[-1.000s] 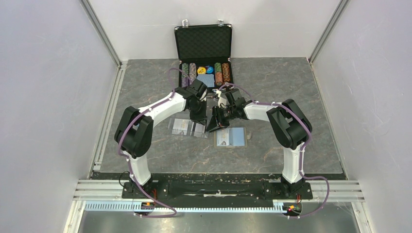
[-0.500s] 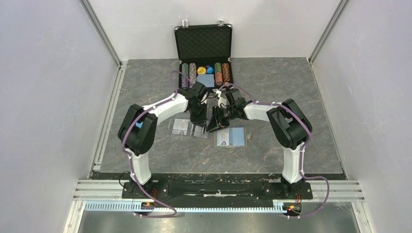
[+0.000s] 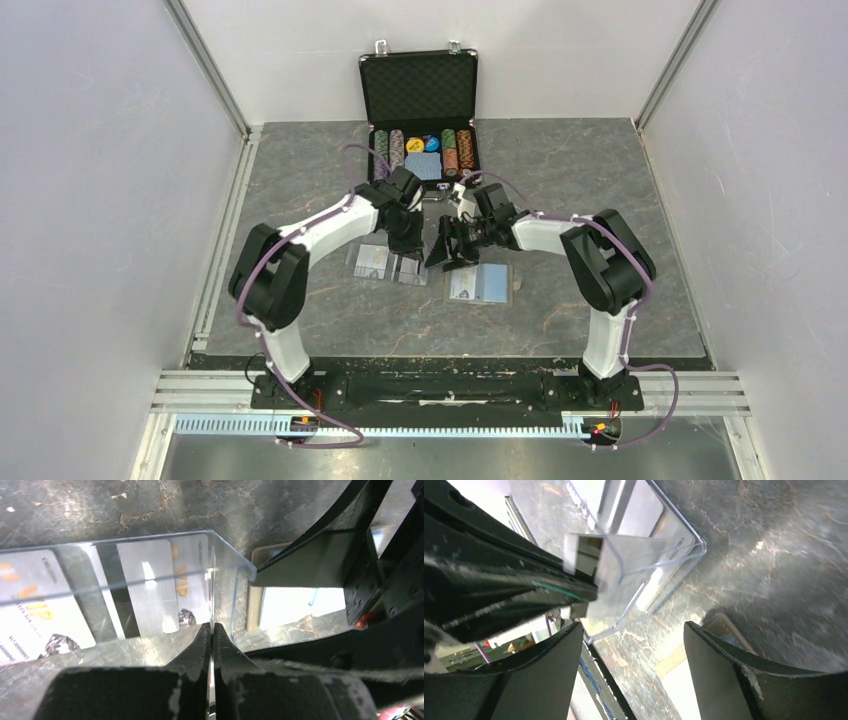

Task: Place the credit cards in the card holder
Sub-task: Pick up the credit card from the storage box.

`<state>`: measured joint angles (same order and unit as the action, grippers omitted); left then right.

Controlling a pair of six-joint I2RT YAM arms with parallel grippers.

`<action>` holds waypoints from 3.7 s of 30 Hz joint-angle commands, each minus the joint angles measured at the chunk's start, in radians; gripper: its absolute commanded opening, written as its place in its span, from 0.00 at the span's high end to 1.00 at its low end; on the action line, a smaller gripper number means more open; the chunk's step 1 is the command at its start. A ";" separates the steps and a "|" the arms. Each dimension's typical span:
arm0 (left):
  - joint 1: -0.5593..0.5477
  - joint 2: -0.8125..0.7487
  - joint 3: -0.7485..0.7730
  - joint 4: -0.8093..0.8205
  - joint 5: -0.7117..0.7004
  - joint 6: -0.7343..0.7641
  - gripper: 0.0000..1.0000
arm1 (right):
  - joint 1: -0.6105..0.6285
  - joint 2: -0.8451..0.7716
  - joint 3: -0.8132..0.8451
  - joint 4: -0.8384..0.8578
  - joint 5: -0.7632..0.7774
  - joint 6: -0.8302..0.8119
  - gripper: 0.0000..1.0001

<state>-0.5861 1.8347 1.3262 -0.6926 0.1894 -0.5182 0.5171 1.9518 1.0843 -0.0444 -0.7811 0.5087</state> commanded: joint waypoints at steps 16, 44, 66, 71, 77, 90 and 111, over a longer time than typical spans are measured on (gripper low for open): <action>0.130 -0.512 -0.428 0.578 0.363 -0.266 0.98 | -0.063 -0.233 -0.233 0.752 -0.147 0.490 0.20; 0.179 -0.654 -0.786 1.176 0.566 -0.597 0.43 | -0.037 -0.266 -0.392 1.214 -0.129 0.831 0.78; 0.117 -0.634 -0.760 1.290 0.483 -0.623 0.98 | -0.039 -0.400 -0.483 1.057 -0.124 0.725 0.43; 0.117 -0.741 -0.740 1.070 0.405 -0.520 0.98 | -0.038 -0.447 -0.472 0.868 -0.126 0.598 0.40; 0.117 -0.760 -0.750 1.049 0.401 -0.516 0.98 | -0.032 -0.428 -0.461 0.882 -0.149 0.616 0.82; 0.194 -0.772 -0.807 1.174 0.394 -0.618 0.41 | -0.030 -0.413 -0.496 1.089 -0.184 0.735 1.00; 0.266 -0.760 -0.856 1.249 0.418 -0.651 0.58 | -0.035 -0.416 -0.489 1.141 -0.188 0.788 1.00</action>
<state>-0.3264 1.1149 0.4637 0.5549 0.6346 -1.1744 0.4862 1.5372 0.5751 1.0382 -0.9611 1.2919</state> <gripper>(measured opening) 0.364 0.009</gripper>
